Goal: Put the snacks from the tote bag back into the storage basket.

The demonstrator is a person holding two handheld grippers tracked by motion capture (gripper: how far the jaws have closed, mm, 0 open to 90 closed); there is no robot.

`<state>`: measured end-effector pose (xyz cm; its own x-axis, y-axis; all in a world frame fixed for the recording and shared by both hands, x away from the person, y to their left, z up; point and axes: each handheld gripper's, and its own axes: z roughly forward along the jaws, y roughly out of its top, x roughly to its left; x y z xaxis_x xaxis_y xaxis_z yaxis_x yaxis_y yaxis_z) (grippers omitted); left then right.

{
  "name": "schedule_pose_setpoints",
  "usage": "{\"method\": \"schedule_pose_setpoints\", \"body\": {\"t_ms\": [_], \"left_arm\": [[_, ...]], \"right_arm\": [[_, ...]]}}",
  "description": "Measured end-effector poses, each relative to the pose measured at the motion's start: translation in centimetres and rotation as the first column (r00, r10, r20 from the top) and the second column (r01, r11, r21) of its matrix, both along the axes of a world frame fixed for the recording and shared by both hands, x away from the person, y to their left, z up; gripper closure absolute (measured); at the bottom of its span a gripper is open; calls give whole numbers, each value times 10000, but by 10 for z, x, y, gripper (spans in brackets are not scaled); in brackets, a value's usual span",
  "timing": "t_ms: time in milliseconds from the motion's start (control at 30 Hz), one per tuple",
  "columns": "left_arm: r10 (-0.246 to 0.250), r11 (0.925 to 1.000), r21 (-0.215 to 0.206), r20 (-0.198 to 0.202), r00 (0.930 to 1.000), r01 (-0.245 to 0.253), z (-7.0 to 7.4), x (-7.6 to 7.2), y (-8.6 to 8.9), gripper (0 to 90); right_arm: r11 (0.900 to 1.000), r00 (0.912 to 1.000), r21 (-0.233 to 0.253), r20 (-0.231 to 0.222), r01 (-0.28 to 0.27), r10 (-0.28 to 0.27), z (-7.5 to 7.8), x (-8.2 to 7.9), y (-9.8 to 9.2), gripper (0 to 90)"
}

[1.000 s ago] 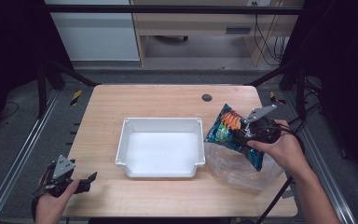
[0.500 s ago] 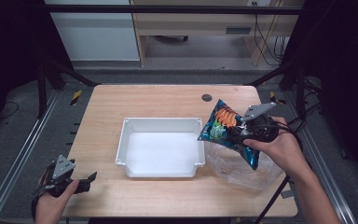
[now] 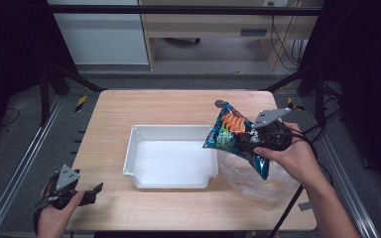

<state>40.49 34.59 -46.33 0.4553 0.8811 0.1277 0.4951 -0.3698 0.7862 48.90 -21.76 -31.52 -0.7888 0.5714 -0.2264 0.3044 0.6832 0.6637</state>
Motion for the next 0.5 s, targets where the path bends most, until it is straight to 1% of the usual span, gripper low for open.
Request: {"method": "schedule_pose_setpoints", "body": {"t_ms": [33,67,133,233,500], "left_arm": [[-2,10000,2,-6,10000,2,0,0,0,43],[-9,10000,13,-6,10000,9,0,0,0,43],[-6,10000,12,7,10000,6,0,0,0,43],[-4,10000,-2,-11,10000,4,0,0,0,43],[-25,10000,23,-14,10000,25,0,0,0,43]], "right_arm": [[10000,10000,-8,54,11,-11,2,-1,1,415],[9999,9998,101,193,64,-65,5,-1,2,415],[9996,9997,267,249,77,-83,10,-1,4,416],[9999,9993,140,366,0,-6,15,-1,6,416],[9999,9984,99,540,-141,136,25,0,15,417]]}}
